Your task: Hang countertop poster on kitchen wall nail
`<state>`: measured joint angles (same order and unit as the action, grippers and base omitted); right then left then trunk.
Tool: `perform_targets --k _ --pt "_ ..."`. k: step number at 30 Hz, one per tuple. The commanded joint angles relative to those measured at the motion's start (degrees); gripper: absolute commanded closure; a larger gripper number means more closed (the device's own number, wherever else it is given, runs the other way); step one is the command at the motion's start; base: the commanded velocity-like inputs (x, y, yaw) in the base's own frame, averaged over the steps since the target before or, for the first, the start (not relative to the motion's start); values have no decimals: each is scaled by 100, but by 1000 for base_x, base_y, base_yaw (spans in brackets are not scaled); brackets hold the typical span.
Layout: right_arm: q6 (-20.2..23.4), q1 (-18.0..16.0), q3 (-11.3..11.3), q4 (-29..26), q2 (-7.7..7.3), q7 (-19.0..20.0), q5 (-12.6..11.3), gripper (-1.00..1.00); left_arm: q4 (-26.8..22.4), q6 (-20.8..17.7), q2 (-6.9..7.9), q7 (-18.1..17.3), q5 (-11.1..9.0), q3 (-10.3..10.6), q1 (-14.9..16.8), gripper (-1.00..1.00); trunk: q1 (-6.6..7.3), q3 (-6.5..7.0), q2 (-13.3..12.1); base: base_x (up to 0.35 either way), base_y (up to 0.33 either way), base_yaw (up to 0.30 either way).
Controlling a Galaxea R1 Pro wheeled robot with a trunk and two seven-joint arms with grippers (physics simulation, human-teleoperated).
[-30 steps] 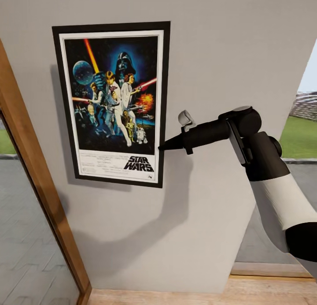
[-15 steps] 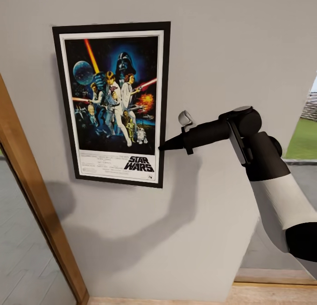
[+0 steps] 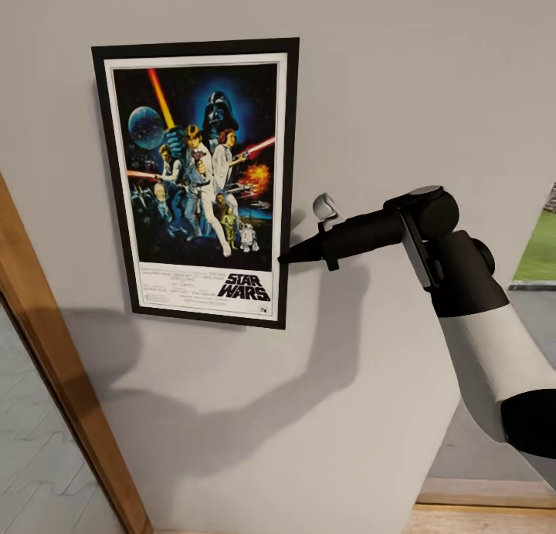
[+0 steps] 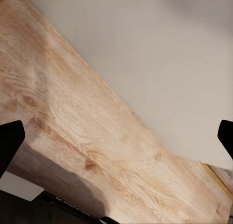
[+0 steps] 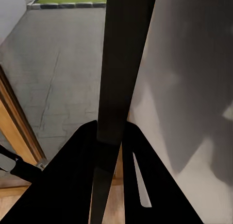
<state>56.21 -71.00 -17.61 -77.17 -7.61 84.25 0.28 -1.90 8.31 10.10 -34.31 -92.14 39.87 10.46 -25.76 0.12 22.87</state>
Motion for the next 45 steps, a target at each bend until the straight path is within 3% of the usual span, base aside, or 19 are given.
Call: perform_targets --k 1,45 --pt "83 -3 -6 0 -3 36 -2 100 0 30 1 -5 -27 48 0 -100 -2 -3 4 19 0 0" --pt "83 -6 3 0 -3 31 7 100 6 30 1 -5 -32 47 0 -100 -2 -3 4 1 0 0"
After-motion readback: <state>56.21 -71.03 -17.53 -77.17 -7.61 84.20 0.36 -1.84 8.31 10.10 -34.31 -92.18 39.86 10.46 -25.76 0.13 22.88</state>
